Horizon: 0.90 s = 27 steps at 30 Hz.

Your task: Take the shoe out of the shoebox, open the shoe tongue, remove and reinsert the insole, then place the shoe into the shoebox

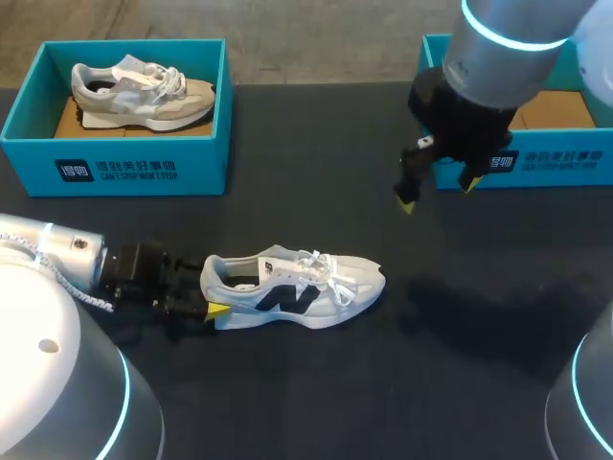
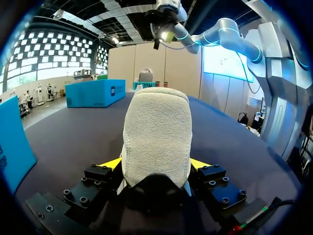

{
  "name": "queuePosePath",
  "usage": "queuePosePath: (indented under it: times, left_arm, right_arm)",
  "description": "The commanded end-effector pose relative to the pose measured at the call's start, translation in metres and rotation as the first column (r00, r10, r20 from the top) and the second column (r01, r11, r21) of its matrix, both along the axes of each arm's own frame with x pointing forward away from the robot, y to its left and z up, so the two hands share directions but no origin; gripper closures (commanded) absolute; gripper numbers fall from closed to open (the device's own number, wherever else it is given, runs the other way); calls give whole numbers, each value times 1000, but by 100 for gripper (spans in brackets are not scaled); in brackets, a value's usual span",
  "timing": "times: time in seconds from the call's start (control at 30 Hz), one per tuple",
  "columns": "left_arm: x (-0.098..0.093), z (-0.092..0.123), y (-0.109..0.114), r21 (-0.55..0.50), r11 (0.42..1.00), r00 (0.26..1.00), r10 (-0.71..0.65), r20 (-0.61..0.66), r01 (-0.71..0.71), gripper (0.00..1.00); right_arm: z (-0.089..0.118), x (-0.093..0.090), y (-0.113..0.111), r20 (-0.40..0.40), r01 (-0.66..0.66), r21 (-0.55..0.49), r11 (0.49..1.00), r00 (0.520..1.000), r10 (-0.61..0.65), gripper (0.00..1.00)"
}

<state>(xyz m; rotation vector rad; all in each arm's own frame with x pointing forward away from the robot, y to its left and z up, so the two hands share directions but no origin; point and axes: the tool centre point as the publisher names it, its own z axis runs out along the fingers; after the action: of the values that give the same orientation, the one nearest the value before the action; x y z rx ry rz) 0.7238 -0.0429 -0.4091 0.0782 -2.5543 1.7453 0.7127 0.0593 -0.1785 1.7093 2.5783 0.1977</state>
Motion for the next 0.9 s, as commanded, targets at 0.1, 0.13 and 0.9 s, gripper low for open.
queuePosePath:
  times: [0.1,0.13,0.9]
  left_arm:
    - [3,-3,-1,3,1000,1000,-2,-1,2,100]
    - [3,-3,-1,3,1000,1000,-2,-1,2,100]
    - [3,-3,-1,3,1000,1000,-2,-1,2,100]
  right_arm:
    - [-9,14,34,-12,77,-36,996,997,-77,0]
    - [-12,16,37,-16,91,-35,995,996,-92,0]
    - [-77,15,108,-82,250,-12,968,965,-250,0]
